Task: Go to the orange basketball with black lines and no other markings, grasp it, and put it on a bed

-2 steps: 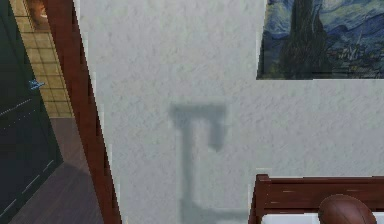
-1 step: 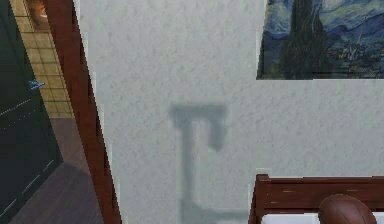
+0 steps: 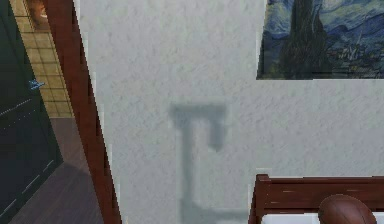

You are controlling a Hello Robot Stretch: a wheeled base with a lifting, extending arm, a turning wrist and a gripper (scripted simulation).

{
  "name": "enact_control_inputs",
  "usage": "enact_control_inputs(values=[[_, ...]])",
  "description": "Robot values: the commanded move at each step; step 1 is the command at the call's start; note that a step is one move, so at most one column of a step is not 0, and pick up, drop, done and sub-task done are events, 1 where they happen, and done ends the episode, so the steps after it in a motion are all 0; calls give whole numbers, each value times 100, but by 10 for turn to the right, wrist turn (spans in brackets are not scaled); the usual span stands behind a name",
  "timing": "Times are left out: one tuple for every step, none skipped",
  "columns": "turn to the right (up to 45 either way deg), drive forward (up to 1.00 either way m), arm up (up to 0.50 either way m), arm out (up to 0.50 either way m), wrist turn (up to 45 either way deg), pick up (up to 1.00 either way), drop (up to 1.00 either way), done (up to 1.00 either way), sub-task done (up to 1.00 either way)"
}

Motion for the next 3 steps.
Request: enact_control_inputs(values=[[0, 0, 10, 0, 0, 0, 0, 0, 0], [0, 0, 0, -8, 0, 0, 0, 0, 0], [0, 0, 0, 0, 0, 0, 0, 100, 0]])
